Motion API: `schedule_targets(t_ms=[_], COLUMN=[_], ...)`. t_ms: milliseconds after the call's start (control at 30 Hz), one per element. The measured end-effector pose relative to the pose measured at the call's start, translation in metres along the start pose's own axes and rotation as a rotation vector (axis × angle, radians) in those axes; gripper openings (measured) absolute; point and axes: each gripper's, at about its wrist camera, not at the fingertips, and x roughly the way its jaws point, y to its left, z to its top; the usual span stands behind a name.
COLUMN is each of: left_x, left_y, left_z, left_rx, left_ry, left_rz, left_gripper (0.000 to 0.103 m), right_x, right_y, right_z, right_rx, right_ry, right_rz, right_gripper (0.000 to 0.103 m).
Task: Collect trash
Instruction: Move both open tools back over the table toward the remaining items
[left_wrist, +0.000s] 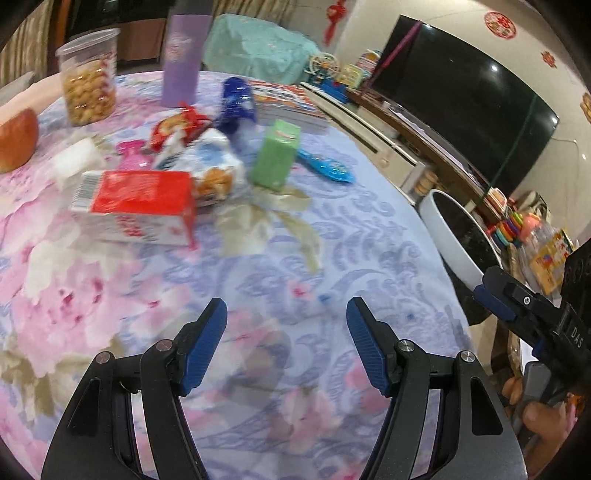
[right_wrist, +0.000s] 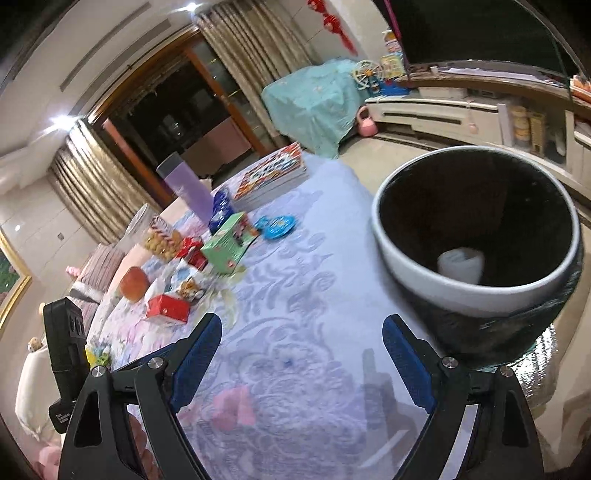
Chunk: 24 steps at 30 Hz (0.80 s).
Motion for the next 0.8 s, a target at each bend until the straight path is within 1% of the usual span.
schedule_targets(t_ms=[200, 333, 533, 667, 733, 767, 800], left_x=[-0.007, -0.010, -0.014, -0.018, -0.021, -0.021, -0.021], left_y=[0.029, 0.040, 0.055, 0.066, 0.073, 0.076, 0.080], left_z=[0.003, 0.005, 0.011, 0.018, 0.023, 0.026, 0.029], left_rx=[-0.060, -0.087, -0.116, -0.104, -0.081, -0.061, -0.032], left_ry=[-0.014, -0.025, -0.045, -0.063, -0.078, -0.077, -0.079], left_rz=[0.035, 0.051, 0.076, 0.113, 0.127, 0.128, 0.127], left_gripper=[0.070, 0.070, 0.075, 0.077, 0.081, 0.084, 0.085], right_x=[0.012, 0.020, 0.035, 0.043, 0.046, 0.048, 0.049], right_y=[0.016, 0.024, 0.034, 0.040, 0.041, 0.041, 0.042], right_z=[-0.004, -0.005, -0.004, -0.003, -0.004, -0.004, -0.005], right_rx=[-0.026, -0.049, -0.079, -0.087, -0.084, -0.081, -0.080], right_ry=[0.028, 0.044, 0.074, 0.083, 0.089, 0.093, 0.097], right_rz=[0.013, 0.019, 0.032, 0.045, 0.050, 0.053, 0.056], right_gripper=[0.090, 0.090, 0.090, 0.090, 0.090, 0.090, 0.090])
